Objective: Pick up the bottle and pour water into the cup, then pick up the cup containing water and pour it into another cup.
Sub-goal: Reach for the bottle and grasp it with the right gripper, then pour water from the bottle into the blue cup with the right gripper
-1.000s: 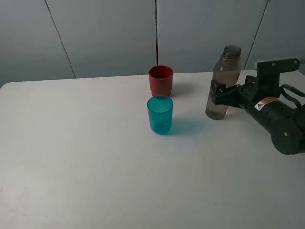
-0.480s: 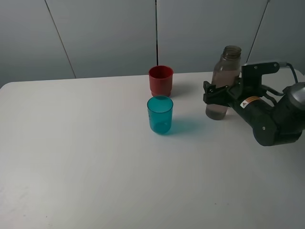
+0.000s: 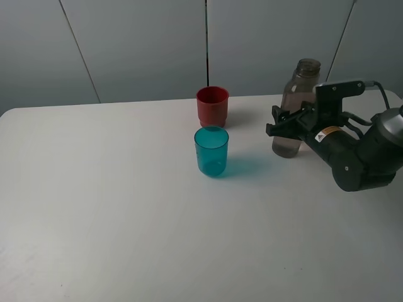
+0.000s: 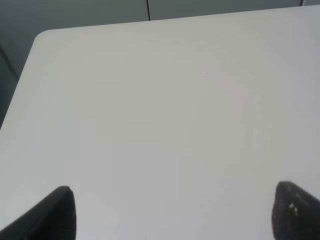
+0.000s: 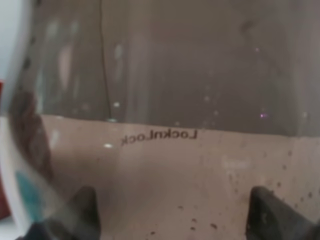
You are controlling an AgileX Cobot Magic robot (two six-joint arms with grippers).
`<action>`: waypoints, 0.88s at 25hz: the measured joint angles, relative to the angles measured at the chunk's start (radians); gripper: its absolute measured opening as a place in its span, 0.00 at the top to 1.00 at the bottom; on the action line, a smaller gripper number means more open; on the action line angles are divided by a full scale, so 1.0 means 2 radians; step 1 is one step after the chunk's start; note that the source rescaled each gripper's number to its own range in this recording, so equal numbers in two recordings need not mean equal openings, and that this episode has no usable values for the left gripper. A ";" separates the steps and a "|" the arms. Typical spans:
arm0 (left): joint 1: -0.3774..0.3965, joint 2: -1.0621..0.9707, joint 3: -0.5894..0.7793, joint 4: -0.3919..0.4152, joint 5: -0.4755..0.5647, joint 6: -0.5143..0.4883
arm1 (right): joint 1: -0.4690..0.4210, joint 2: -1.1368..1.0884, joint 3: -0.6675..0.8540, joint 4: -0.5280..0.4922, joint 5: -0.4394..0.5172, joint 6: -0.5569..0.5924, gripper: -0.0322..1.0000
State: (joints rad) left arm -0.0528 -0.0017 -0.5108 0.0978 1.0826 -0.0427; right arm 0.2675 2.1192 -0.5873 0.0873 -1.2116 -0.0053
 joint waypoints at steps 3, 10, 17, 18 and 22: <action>0.000 0.000 0.000 0.000 0.000 0.000 | 0.000 0.000 0.000 -0.001 0.000 -0.001 0.94; 0.000 0.000 0.000 0.000 0.000 0.000 | 0.000 0.000 0.000 -0.008 0.000 -0.015 0.94; 0.000 0.000 0.000 0.000 0.000 0.000 | 0.000 0.000 0.000 -0.010 0.000 -0.019 0.94; 0.000 0.000 0.000 0.000 0.000 0.000 | 0.000 0.000 0.000 -0.010 0.000 -0.019 0.94; 0.000 0.000 0.000 0.000 0.000 0.000 | 0.000 -0.010 0.000 -0.021 0.013 -0.021 0.94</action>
State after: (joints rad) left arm -0.0528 -0.0017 -0.5108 0.0978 1.0826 -0.0427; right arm 0.2675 2.0996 -0.5873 0.0446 -1.1855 -0.0481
